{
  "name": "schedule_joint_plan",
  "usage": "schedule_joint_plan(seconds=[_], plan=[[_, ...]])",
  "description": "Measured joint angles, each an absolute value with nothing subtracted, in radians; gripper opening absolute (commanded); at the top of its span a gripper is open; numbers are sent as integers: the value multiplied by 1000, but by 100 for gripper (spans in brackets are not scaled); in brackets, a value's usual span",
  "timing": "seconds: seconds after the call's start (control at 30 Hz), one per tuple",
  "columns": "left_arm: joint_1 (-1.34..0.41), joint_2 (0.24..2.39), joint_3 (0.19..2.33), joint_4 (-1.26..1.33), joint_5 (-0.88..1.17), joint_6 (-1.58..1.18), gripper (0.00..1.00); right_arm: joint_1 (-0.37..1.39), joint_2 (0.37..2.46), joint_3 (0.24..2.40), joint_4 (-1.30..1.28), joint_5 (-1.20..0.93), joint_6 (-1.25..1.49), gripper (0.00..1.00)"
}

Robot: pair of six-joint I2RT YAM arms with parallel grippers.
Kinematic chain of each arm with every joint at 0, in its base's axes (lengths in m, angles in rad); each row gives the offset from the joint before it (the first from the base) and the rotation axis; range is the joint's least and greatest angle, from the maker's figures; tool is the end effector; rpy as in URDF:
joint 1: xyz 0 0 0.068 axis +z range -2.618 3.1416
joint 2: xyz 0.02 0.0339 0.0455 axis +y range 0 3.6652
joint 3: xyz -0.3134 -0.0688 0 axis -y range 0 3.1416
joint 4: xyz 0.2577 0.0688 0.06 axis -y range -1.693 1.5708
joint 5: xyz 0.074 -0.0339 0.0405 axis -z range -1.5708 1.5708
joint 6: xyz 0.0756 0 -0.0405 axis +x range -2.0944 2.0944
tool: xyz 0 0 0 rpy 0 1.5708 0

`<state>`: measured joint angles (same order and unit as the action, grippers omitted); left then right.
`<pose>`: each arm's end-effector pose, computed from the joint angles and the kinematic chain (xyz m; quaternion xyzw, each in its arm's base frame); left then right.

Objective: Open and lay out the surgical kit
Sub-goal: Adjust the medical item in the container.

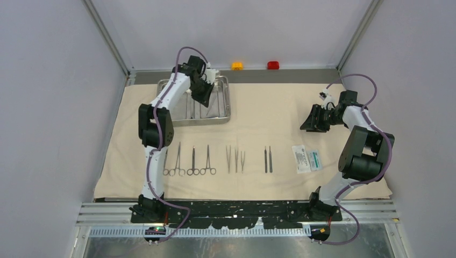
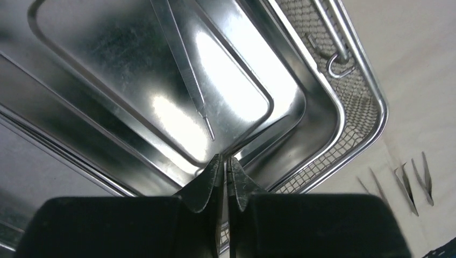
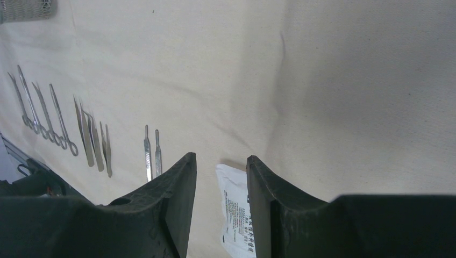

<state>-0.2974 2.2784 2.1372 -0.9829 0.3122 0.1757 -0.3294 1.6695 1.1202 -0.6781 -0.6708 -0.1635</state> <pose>0.5194 -0.1835 0.2432 0.2592 0.9284 -0.1646 0.2092 0.3434 -0.0677 0.2166 0.0210 0.9319 0.2751 0.2356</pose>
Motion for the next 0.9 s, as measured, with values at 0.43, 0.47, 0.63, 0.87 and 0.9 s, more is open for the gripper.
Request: schedule_joint_plan(seconds=[0.43, 0.47, 0.63, 0.87, 0.9], plan=[[-292, 2365, 2160, -1203, 250, 317, 2, -329, 1670, 1120, -678, -671, -163, 45], [-292, 2374, 2160, -1213, 244, 323, 2, -329, 1670, 1120, -678, -671, -163, 45], [-292, 2414, 2191, -1243, 234, 327, 1, -329, 1670, 1120, -678, -671, -163, 45], [-292, 2418, 2210, -1260, 228, 336, 0, -329, 1670, 1120, -679, -671, -163, 45], [-292, 2419, 2210, -1262, 228, 338, 0, -329, 1670, 1120, -678, -671, -163, 45]])
